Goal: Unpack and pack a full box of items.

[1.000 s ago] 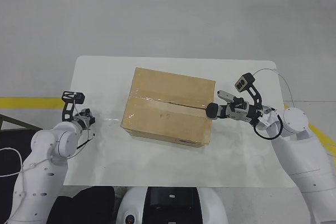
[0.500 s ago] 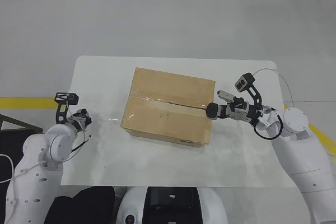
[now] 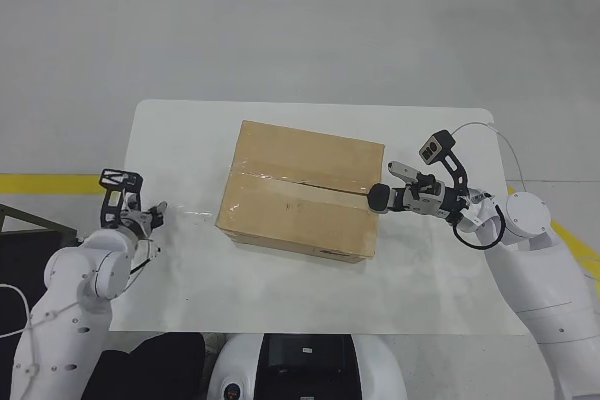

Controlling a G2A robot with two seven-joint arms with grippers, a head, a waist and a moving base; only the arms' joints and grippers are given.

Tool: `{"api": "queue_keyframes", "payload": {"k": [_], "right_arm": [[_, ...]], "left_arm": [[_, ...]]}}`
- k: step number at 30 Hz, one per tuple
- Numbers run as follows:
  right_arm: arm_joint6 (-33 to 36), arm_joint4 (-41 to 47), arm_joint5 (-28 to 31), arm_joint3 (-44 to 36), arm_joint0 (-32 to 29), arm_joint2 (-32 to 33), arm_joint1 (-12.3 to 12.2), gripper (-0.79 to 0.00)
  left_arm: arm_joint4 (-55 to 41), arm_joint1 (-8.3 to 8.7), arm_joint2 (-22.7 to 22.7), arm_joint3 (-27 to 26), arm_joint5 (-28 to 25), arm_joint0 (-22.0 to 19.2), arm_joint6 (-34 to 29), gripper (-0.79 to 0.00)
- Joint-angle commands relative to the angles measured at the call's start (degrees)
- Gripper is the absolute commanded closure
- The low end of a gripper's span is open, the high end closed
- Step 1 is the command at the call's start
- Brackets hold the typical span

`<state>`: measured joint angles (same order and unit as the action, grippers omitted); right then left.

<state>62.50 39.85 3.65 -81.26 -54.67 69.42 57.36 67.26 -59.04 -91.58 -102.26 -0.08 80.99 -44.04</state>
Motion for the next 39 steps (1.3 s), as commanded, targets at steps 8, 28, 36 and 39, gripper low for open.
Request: {"api": "queue_keyframes", "payload": {"k": [8, 28, 36, 39], "right_arm": [[0.0, 0.0, 0.0, 0.0, 0.0, 0.0, 0.0, -0.785], [0.0, 0.0, 0.0, 0.0, 0.0, 0.0, 0.0, -0.785], [0.0, 0.0, 0.0, 0.0, 0.0, 0.0, 0.0, -0.785], [0.0, 0.0, 0.0, 0.0, 0.0, 0.0, 0.0, -0.785]], "left_arm": [[2.94, -0.34, 2.8, 1.18, 0.73, -1.7, -1.52, -0.385], [2.66, -0.84, 3.06, -1.12, 0.61, -1.14, -3.18, -0.425], [2.64, -1.1, 4.3, 0.05, 0.09, -1.65, -3.98, -0.388], [3.14, -1.21, 4.93, 0.72, 0.02, -2.35, -4.21, -0.376]]}}
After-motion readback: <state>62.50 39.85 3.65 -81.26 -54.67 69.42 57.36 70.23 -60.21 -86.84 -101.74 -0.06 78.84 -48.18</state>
